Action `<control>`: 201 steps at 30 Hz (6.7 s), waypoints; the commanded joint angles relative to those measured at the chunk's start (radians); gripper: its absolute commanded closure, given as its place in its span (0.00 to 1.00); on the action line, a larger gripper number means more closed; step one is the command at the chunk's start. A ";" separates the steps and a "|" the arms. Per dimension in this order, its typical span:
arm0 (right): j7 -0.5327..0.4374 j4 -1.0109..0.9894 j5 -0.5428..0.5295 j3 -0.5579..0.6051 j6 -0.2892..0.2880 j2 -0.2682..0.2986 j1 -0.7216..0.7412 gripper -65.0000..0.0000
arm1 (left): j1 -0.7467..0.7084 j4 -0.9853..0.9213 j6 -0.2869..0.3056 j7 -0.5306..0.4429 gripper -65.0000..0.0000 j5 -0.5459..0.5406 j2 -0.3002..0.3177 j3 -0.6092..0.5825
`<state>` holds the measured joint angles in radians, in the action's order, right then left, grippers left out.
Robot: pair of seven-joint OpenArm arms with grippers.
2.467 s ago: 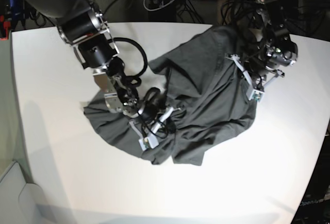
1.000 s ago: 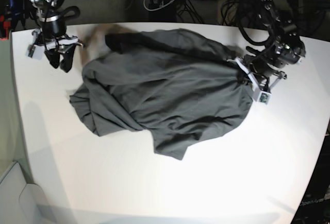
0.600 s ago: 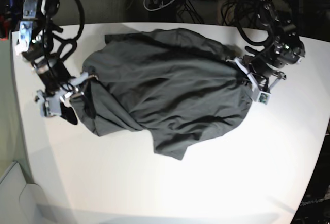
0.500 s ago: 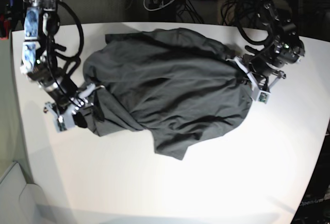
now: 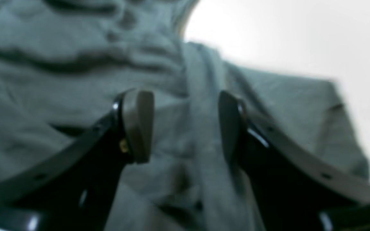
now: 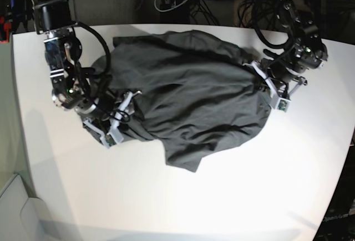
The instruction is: Layout the t-shirt on the table in an organized manner, then fold the t-shirt properly
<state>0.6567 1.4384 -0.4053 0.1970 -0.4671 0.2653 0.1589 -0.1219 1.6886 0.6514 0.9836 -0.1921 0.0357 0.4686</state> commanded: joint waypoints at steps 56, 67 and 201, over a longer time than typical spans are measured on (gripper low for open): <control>-0.166 0.181 -0.017 -0.884 0.008 -0.202 -0.160 0.99 | -0.025 0.153 0.001 -0.004 0.99 -0.226 0.020 0.327; -0.168 0.220 -0.016 -0.968 0.008 -0.235 -0.262 0.99 | -0.069 0.155 0.001 -0.004 0.99 -0.257 0.023 0.333; -0.008 0.374 -0.014 -0.509 -0.231 -0.160 -0.282 0.94 | 0.382 -0.178 -0.230 0.335 0.94 0.498 0.037 -0.199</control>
<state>0.6773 1.7954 -0.3969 -0.3077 -0.6907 0.0944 -0.1360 0.2157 1.4834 0.4301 1.3380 0.2935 0.0547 0.2672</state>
